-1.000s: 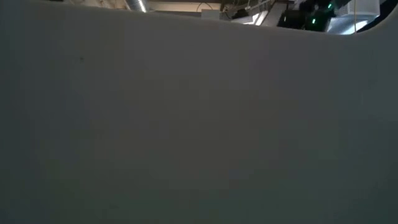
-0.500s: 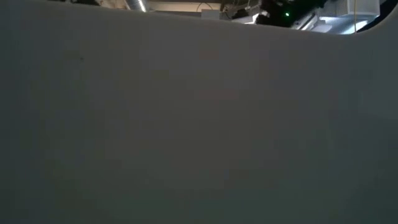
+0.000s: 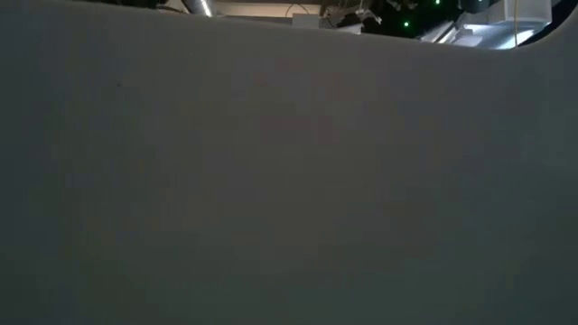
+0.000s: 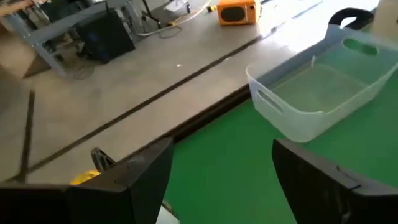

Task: Sort spices by type
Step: Put the brown seasoning bottle into the top transparent bin

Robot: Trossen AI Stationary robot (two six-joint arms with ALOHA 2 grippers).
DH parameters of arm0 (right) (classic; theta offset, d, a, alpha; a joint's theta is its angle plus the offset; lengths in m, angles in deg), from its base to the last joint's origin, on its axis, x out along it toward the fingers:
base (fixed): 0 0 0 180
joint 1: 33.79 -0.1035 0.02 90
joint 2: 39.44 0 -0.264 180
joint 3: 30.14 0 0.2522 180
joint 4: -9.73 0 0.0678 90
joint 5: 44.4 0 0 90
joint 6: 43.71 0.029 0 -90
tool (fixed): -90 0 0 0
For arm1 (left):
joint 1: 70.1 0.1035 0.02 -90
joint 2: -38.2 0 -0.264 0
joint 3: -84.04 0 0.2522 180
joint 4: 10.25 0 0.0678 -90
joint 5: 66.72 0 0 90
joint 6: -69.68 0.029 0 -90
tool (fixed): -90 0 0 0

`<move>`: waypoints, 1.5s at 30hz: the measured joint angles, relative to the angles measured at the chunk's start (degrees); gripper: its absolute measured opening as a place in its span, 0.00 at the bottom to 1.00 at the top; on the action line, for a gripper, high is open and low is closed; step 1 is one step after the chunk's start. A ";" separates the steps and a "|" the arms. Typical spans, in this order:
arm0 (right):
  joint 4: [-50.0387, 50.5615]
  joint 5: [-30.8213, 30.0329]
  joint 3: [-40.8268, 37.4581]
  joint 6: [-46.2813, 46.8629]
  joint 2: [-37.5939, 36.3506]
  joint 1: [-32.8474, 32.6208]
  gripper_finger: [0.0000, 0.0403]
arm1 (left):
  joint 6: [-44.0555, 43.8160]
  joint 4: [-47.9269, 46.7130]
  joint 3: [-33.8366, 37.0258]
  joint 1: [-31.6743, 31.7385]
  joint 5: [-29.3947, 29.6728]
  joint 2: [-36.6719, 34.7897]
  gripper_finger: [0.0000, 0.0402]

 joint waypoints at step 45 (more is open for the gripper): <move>1.69 -1.36 0.02 5.93 6.31 0.04 0.79 | -25.29 -24.42 -13.18 27.41 -10.90 20.65 0.68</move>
